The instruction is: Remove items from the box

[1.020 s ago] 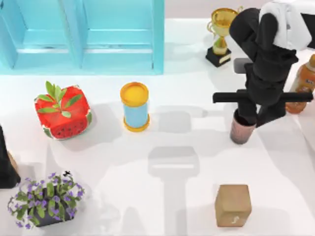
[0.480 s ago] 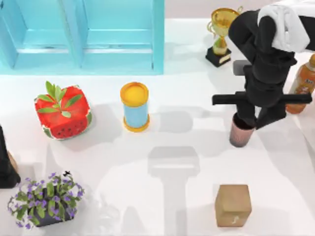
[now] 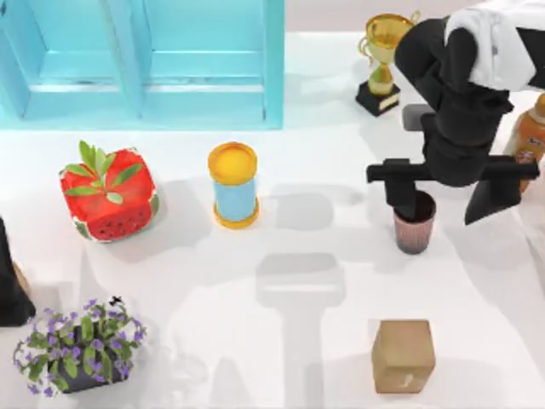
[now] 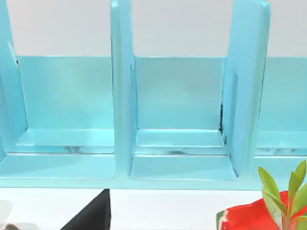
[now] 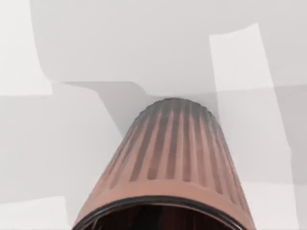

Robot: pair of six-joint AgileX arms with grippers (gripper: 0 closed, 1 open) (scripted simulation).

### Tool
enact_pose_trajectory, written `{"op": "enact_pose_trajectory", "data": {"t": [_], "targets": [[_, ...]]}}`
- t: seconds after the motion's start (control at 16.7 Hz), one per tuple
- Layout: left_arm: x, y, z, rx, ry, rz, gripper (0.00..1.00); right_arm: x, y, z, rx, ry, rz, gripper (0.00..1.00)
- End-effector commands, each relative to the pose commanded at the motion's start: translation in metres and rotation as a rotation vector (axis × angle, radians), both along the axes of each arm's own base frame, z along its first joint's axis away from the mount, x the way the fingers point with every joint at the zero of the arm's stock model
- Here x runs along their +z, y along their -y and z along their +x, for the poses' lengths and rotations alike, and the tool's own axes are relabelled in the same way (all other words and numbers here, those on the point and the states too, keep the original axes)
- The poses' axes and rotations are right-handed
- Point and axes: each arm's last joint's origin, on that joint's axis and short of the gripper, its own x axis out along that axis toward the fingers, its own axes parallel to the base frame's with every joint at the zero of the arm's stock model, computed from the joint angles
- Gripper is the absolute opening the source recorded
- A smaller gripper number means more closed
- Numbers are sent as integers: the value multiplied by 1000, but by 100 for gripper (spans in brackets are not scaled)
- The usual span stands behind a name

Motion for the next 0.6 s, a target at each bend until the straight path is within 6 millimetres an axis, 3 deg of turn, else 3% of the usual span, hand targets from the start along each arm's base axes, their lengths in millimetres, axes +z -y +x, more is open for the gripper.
{"op": "enact_pose_trajectory", "data": {"t": [0.6], "targets": [[0,0,0,0,0,0,100,0,1,1,-3,0,-1,100]]}}
